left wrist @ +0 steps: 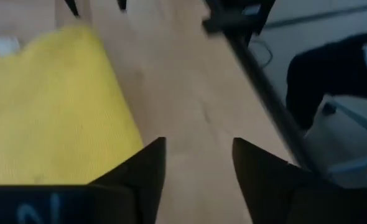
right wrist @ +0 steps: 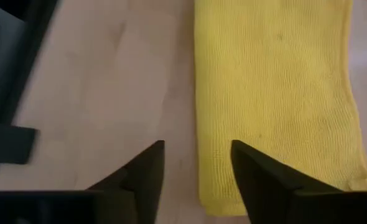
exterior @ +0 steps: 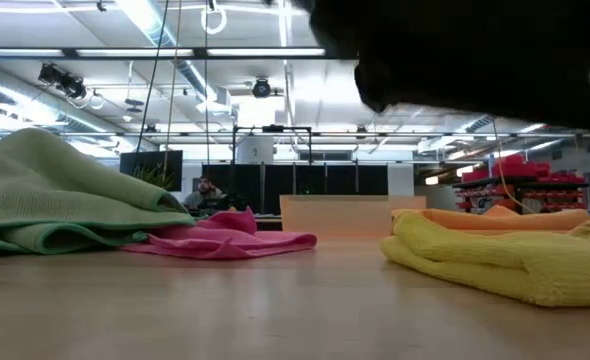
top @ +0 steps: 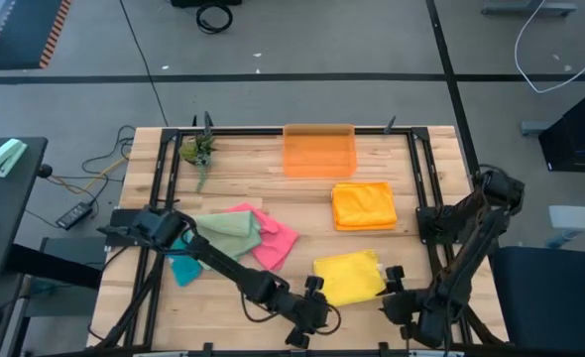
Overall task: Fold microfiber towels
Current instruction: Stack the yellow microfiber cloth on top of the orange microfiber cloth
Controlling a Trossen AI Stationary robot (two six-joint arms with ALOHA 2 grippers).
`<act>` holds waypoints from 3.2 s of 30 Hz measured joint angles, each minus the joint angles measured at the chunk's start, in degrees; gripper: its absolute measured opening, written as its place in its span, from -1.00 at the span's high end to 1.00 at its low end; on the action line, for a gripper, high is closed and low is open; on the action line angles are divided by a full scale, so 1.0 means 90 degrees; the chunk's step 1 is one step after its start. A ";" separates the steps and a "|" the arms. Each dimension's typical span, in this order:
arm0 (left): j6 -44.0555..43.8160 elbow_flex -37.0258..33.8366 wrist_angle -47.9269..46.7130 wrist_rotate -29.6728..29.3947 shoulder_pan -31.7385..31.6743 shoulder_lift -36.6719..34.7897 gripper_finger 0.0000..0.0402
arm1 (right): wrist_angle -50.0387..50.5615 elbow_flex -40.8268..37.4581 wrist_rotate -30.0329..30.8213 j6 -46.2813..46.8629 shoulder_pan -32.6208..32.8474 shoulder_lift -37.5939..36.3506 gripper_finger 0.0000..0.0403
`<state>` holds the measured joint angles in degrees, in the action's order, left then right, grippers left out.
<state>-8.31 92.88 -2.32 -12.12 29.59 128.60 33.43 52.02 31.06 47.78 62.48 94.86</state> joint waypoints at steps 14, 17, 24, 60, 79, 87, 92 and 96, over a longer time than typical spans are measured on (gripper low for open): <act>-0.0340 0.0010 -0.0303 -0.0005 -0.0278 0.0392 -0.02 | 0.0043 -0.0006 -0.0006 0.0101 -0.0111 0.0536 -0.19; -0.0340 0.0012 -0.0432 0.0152 -0.0329 0.0425 0.02 | 0.0032 -0.0077 -0.0147 0.0277 -0.0142 0.0687 -0.20; -0.0331 0.0027 -0.0592 0.0308 -0.0376 0.0464 0.10 | -0.0133 -0.0242 -0.0288 0.0726 -0.0182 0.0727 -0.03; 0.3318 0.0973 -0.1858 -0.0968 -0.2618 -0.1012 0.95 | 0.5202 0.0173 0.1378 0.0210 -0.2938 -0.4125 0.97; 0.4009 0.0962 -0.1693 -0.0634 -0.3504 -0.0789 0.95 | 0.4465 -0.0573 0.1999 -0.2880 -0.5476 -0.4218 0.97; 0.4465 0.0969 -0.1174 -0.0898 -0.3770 -0.0714 0.95 | 0.4385 -0.0462 0.2913 -0.3481 -0.5670 -0.4312 0.97; 0.4546 0.0969 -0.1077 -0.0906 -0.3998 -0.0716 0.95 | 0.3934 -0.0754 0.3060 -0.3947 -0.6065 -0.4317 0.97; 0.4558 0.0969 -0.1163 -0.0926 -0.4077 -0.0715 0.95 | 0.3065 -0.1170 0.2871 -0.4664 -0.6354 -0.4332 0.97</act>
<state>32.71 101.60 -12.79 -20.45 -7.11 122.16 61.01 41.50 56.90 5.80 5.30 55.88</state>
